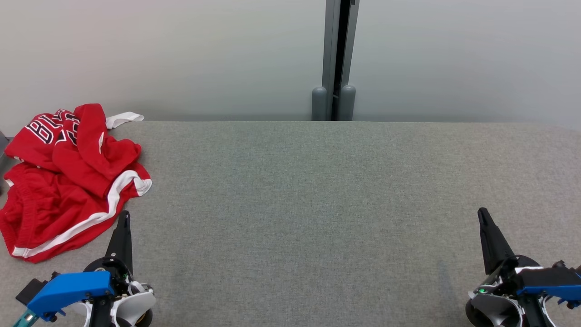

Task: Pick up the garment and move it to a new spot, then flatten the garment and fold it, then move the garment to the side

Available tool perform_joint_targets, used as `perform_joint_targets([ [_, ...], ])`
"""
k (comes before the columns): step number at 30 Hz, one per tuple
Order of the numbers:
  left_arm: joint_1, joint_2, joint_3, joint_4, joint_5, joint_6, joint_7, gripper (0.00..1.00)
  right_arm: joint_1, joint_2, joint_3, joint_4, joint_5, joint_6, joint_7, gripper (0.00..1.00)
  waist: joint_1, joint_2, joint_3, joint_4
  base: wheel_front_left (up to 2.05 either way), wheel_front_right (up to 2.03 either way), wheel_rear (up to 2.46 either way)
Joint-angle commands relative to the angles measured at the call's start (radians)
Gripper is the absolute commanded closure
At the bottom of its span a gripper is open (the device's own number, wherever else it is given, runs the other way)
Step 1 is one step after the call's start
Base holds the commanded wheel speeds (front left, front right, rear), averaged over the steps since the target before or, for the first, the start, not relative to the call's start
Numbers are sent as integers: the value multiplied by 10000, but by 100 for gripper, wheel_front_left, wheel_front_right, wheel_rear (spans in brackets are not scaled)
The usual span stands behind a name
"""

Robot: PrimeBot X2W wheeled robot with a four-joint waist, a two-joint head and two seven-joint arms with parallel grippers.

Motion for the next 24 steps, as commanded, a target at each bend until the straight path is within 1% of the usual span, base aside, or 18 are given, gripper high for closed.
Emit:
perform_joint_targets([
  [1,-97,-18,10,-41,-24,-39,33,100,-105,-60,-16,-28,27,4,35,100,0,0,0,0,0,0,0],
  [22,-97,-19,9,-41,-24,-39,33,100,-105,-60,-16,-28,27,4,35,100,0,0,0,0,0,0,0],
  [23,0,0,0,4,0,0,-2,0,0,0,0,4,0,0,0,0,0,0,0,0,0,0,0],
  [24,39,-6,-6,77,0,2,-8,0,45,15,10,63,0,-2,-6,0,0,0,0,0,0,0,0],
])
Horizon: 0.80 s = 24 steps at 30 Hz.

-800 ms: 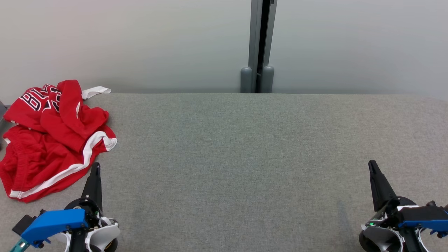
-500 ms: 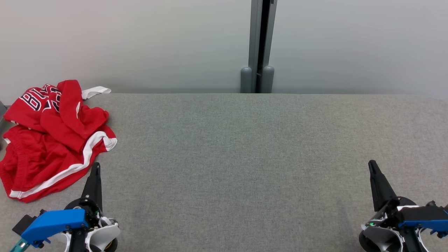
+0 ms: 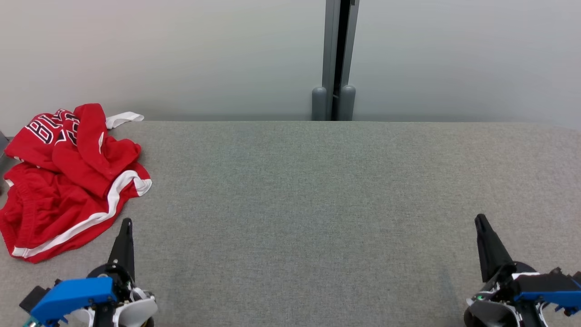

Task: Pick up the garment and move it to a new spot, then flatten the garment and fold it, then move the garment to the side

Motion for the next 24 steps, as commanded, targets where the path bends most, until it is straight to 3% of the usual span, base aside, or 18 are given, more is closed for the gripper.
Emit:
perform_joint_targets([
  [1,77,-10,-5,68,1,0,-3,0,68,19,11,80,0,0,-4,0,0,-1,1,0,0,0,0],
  [14,433,-31,-670,3,315,-2,-565,0,433,34,285,195,-436,-9,-573,0,0,-1,10,-3,0,0,0],
  [24,425,-21,-702,-310,1665,33,-970,0,532,20,252,-171,-1986,-7,-978,0,0,-1,21,-7,0,0,0],
])
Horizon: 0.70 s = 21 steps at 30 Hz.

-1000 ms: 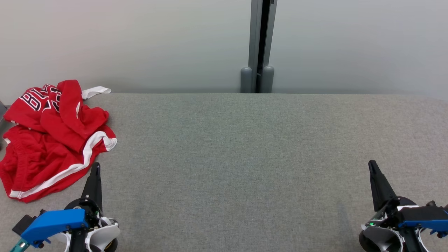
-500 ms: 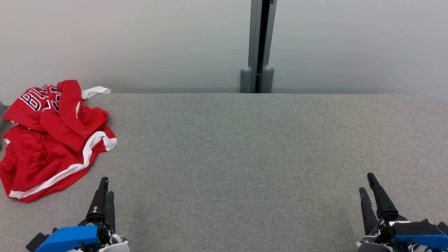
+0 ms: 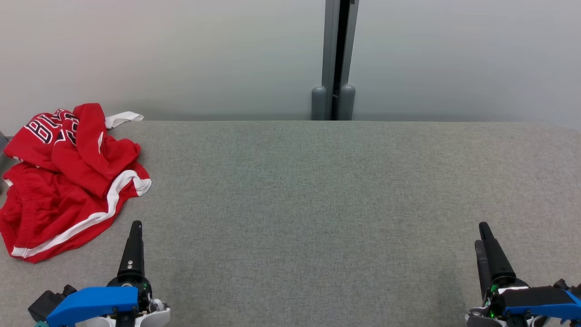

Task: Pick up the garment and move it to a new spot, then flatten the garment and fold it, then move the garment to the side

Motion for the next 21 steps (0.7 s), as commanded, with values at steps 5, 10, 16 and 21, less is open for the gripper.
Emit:
perform_joint_targets([
  [5,-164,85,-226,-569,1136,223,-249,0,-16,-62,-59,-391,-962,8,-245,0,0,0,4,-2,0,0,0],
  [10,-162,89,-512,-868,2160,439,-446,0,50,-69,-141,-501,-1808,9,-444,0,0,0,0,-1,0,0,0],
  [16,-108,94,-806,-1012,3352,626,-671,0,116,-78,-135,-661,-3149,10,-670,0,0,0,-9,-6,0,0,0],
  [21,-23,98,-1063,-900,4464,802,-848,0,179,-85,6,-797,-4192,12,-842,0,0,0,-18,-10,0,0,0],
])
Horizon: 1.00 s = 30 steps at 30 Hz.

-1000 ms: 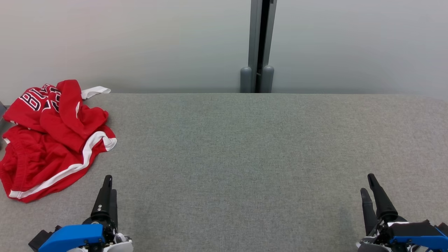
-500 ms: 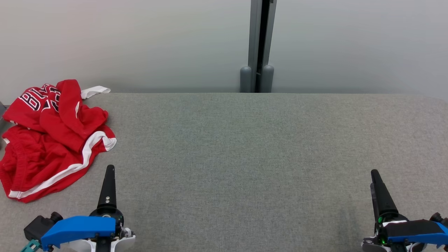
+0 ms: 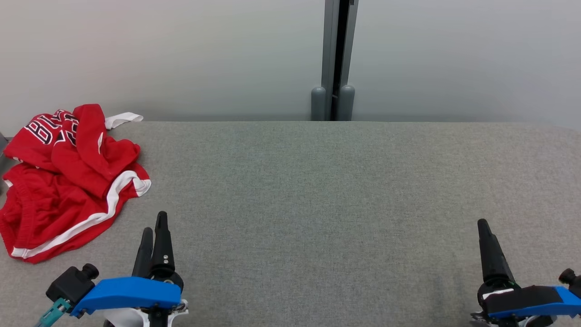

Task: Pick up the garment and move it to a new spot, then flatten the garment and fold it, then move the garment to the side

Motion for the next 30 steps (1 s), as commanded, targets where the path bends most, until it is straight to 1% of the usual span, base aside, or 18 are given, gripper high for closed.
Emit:
perform_joint_targets([
  [1,-51,79,-109,-87,293,49,-94,0,-24,-75,49,-218,-351,12,-89,0,0,0,-2,0,0,0,0],
  [15,96,87,-657,402,2888,202,-539,0,278,-92,430,-150,-3116,15,-534,0,0,0,-37,4,0,0,0],
  [22,148,89,-798,578,3716,269,-739,0,332,-99,548,82,-4472,16,-736,0,0,0,-47,1,0,0,0],
  [30,159,91,-887,830,4505,315,-957,0,318,-106,590,311,-5507,18,-951,0,0,0,-62,7,0,0,0],
])
